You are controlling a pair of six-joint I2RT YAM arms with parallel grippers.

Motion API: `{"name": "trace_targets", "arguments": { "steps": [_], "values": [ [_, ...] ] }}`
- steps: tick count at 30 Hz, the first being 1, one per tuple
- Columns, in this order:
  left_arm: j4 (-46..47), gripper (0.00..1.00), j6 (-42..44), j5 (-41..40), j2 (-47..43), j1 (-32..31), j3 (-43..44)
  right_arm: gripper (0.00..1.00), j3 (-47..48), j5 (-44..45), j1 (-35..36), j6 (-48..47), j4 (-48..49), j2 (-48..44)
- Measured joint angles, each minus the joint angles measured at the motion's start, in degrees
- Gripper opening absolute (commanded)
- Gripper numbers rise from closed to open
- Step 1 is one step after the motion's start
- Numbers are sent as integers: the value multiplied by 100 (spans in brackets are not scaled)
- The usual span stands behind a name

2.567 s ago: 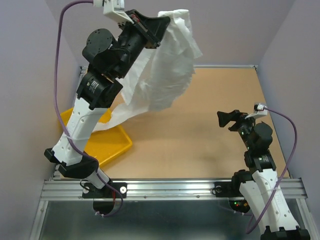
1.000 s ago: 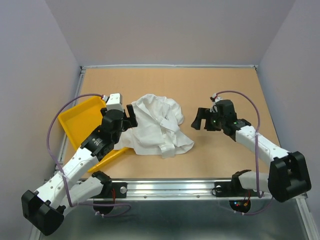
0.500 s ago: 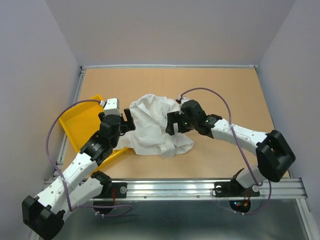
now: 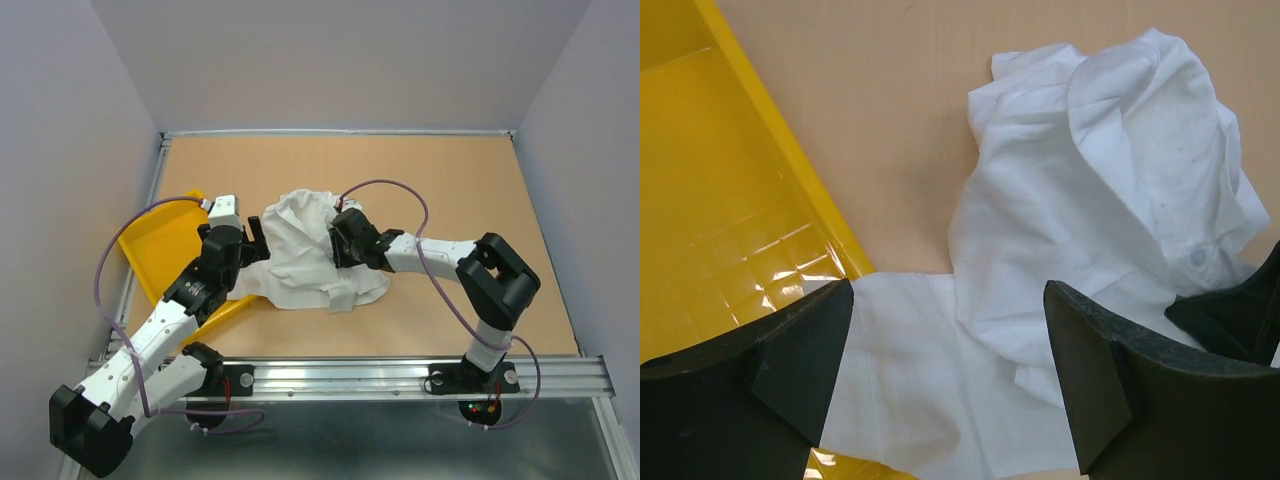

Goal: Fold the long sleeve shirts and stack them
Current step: Flatten the shirt out

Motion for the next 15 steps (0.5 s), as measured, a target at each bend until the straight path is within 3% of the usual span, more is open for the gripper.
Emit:
{"name": "trace_targets", "arguments": {
  "steps": [1, 2, 8, 15],
  "values": [
    [0, 89, 0, 2, 0, 0, 0, 3, 2, 214, 0, 11, 9, -4],
    [0, 89, 0, 2, 0, 0, 0, 1, 4, 413, -4, -2, 11, -7],
    [0, 89, 0, 0, -11, 13, 0, 1, -2, 1189, -546, -136, -85, -496],
    [4, 89, 0, -17, -122, 37, 0, 1, 125, 1788, -2577, -597, -177, -2291]
  ]
}}
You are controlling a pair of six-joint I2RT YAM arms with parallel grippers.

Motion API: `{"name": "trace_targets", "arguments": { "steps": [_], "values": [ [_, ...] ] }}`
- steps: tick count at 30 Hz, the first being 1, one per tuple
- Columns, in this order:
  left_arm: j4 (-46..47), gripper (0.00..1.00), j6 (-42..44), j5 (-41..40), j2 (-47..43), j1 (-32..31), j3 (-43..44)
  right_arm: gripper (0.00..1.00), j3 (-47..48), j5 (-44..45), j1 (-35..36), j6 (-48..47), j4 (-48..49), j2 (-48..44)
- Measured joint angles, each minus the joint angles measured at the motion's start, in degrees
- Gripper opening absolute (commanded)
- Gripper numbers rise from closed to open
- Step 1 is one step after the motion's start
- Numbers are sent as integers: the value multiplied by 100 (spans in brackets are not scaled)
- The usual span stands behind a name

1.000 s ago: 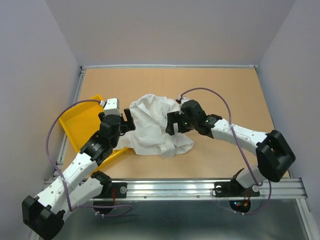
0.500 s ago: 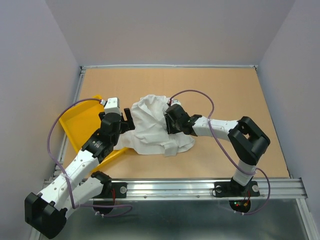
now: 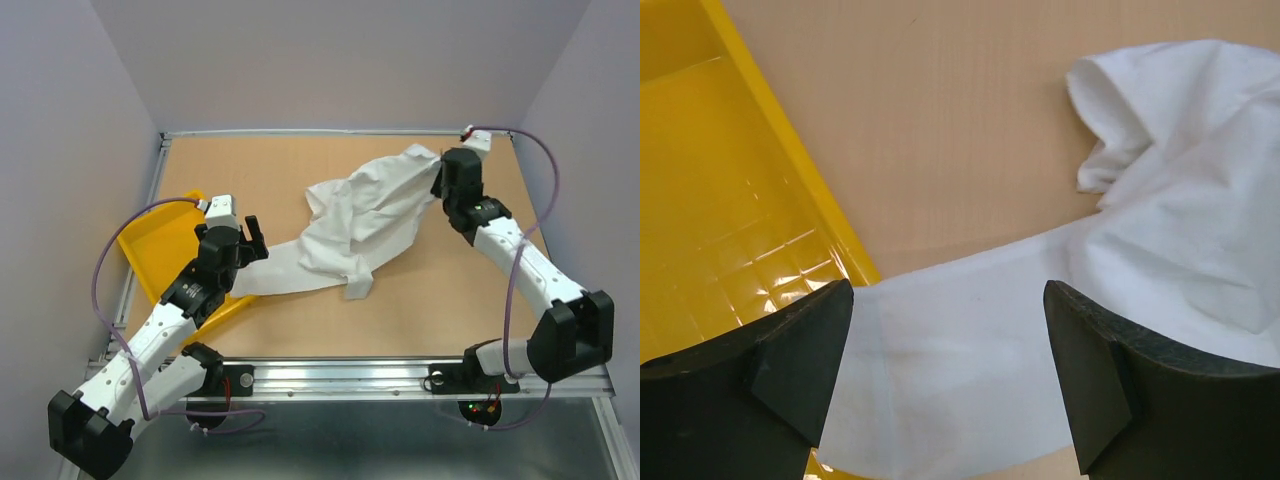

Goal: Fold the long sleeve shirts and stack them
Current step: Flatten the shirt out

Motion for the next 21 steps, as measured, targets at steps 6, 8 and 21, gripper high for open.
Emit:
{"name": "trace_targets", "arguments": {
  "steps": [6, 8, 21],
  "values": [
    [0, 89, -2, -7, -7, 0, 0, 1, 850, 450, -332, -682, -72, -605],
    [0, 89, -2, -7, -7, 0, 0, 1, 1010, 590, -297, -835, -74, -656],
    [0, 89, -2, -4, 0, 39, -2, 7, 1255, -1311, -407, -918, -299, -422]
  ]
}}
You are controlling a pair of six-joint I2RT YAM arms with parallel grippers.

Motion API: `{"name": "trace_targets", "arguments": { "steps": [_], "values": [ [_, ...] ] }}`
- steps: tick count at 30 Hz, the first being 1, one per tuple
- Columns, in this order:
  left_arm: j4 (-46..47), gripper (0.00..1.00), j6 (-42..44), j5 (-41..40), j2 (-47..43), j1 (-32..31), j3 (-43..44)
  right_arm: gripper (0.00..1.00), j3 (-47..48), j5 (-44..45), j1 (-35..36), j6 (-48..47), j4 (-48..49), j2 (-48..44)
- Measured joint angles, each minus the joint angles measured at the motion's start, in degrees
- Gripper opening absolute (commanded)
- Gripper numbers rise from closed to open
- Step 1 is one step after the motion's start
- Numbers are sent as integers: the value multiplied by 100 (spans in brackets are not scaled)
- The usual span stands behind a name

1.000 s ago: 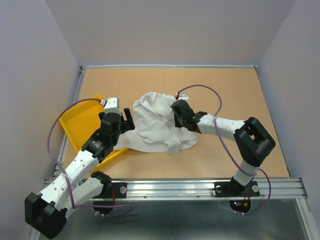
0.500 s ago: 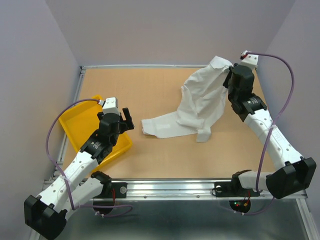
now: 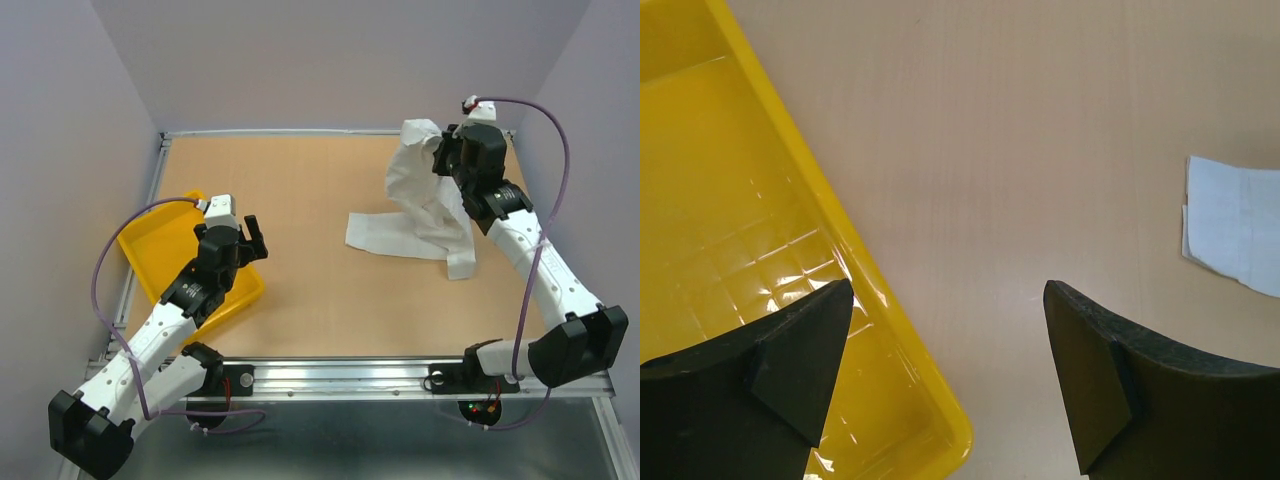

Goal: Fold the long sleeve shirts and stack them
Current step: Flatten the shirt out

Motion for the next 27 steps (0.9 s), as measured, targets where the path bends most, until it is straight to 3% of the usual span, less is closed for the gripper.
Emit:
{"name": "trace_targets", "arguments": {
  "steps": [3, 4, 7, 11, 21, 27],
  "values": [
    [0, 89, 0, 2, 2, 0, 0, 16, -273, -1169, 240, 232, -7, 173],
    [0, 89, 2, 2, 9, 0, 0, 34, -356, -1355, 380, 262, -35, 208],
    [2, 89, 4, 9, 22, 0, 0, 67, -693, -2026, 1327, 437, -157, 417],
    [11, 89, 9, 76, 24, 20, 0, 71, -1036, -2507, 2146, 612, -302, 529],
    [334, 89, -334, 942, 203, 35, -4, 71, -1523, -1856, 2081, 470, -645, -385],
    [433, 89, -426, 1220, 697, 35, -4, 72, -1722, -1746, 2787, 85, -789, -260]
  ]
}}
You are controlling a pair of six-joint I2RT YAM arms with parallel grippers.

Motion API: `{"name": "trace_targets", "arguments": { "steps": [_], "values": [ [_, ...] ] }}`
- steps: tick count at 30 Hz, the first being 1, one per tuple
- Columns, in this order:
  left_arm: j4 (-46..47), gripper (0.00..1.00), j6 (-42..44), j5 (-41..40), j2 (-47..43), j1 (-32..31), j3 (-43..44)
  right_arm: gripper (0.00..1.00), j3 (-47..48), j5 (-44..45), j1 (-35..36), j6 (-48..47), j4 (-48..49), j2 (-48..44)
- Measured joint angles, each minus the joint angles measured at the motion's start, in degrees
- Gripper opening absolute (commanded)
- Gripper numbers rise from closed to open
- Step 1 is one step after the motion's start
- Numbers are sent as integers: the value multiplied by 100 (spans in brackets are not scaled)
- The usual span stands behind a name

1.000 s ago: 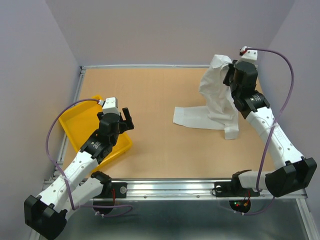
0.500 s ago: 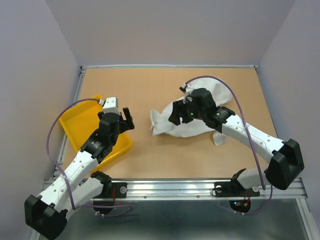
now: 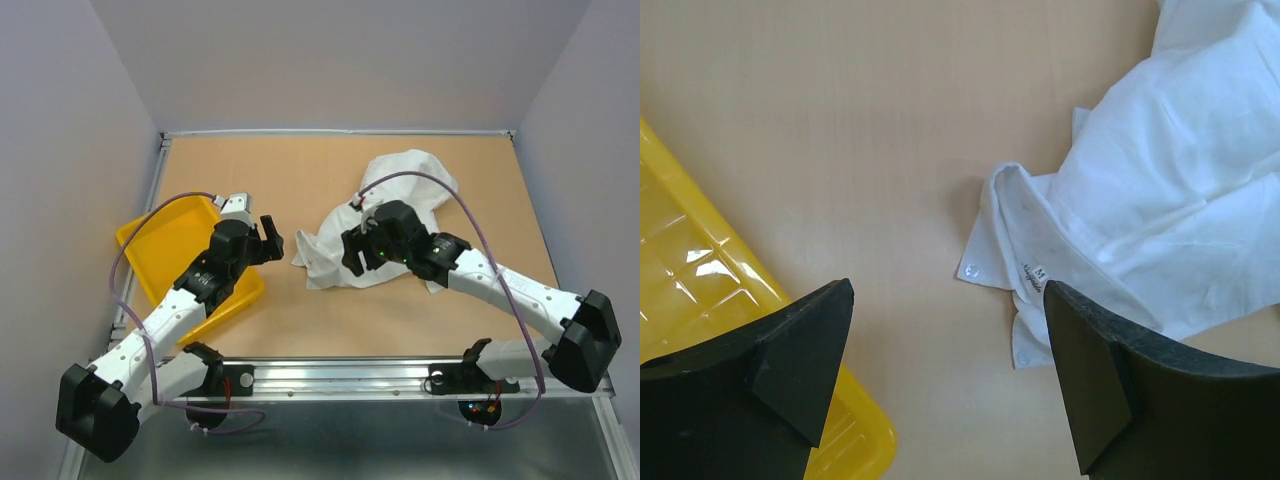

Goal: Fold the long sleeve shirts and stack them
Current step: Flatten the shirt out

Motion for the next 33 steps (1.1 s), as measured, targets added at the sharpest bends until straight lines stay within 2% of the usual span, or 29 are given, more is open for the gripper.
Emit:
{"name": "trace_targets", "arguments": {
  "steps": [4, 6, 10, 18, 22, 27, 28, 31, 33],
  "values": [
    [-35, 89, -2, -166, -13, 2, 0, 71, -2, 420, 798, -334, -13, 503],
    [-50, 89, -9, -267, -105, 7, 0, 65, -2, 590, 1051, -487, -17, 890],
    [-50, 89, -17, -433, -372, 39, 0, 61, -35, 798, 1115, -671, -9, 1508],
    [-52, 89, -24, -452, -345, 55, 0, 57, -234, 1012, 1108, -841, 350, 1753],
    [-55, 89, -96, -424, -269, 66, 0, 50, -295, 1029, 1108, -850, 704, 2044],
    [-59, 89, -494, -337, -22, 72, 44, 35, -629, 1132, 1108, -837, 916, 2218],
    [-57, 89, -577, -315, 111, 74, 103, 27, -680, 1141, 1108, -820, 949, 2218],
    [-109, 89, -907, -234, 804, 74, 463, 12, -745, 1137, 1108, -763, 1069, 2203],
    [-142, 89, -1078, -162, 1274, 76, 769, 8, -855, 1115, 1108, -704, 1185, 2131]
  ]
}}
